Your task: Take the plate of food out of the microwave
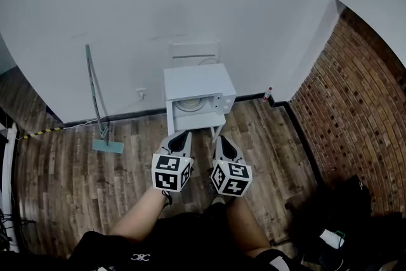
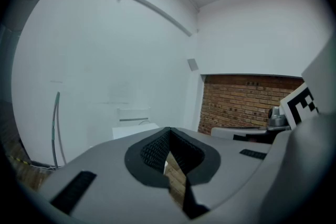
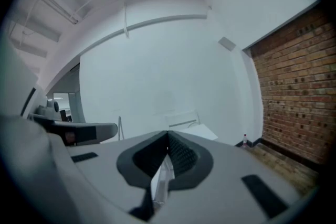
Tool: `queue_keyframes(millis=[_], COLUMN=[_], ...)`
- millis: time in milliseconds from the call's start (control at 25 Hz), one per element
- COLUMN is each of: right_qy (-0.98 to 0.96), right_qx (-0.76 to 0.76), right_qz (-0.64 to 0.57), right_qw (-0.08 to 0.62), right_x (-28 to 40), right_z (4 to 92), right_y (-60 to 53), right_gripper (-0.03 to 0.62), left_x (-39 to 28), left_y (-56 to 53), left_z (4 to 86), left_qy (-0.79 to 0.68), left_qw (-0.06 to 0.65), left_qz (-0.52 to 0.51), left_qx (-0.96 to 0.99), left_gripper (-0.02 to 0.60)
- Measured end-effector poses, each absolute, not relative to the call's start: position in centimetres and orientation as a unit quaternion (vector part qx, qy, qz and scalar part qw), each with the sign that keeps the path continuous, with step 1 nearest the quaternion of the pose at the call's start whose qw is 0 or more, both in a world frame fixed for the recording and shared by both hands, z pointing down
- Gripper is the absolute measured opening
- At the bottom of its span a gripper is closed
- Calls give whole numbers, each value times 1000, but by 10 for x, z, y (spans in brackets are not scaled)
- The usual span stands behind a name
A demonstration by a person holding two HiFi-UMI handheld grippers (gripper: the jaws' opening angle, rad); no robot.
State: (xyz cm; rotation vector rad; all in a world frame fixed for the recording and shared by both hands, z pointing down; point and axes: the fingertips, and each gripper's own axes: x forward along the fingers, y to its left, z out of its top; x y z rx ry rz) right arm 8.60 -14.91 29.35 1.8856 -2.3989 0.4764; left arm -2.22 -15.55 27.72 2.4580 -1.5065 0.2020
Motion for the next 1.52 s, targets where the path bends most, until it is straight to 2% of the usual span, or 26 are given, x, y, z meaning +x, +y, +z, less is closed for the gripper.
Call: queue_keyframes(millis=[560,840,1120,1520], right_qy=[-838,-862,-891,-897], right_qx=[528,480,415,369], right_qz=[131,137,118,50], right_qw=[50,87,141,238], right_x=[108,116,107,74], right_z=[289,314,340,392], right_y=[-317,-362,-386,-363], right_gripper=[14,14,14,14], left_x=[6,14,10,-24], left_y=[-296,-331,-332,-269], left_z=[280,303,327,367], left_qy=[-593,-632,-675,-694], left_qw=[137,170,205,248], left_qz=[49,44,29,6], left_qx=[792,754,709,676], left_gripper=[-8,-8,-8,-8])
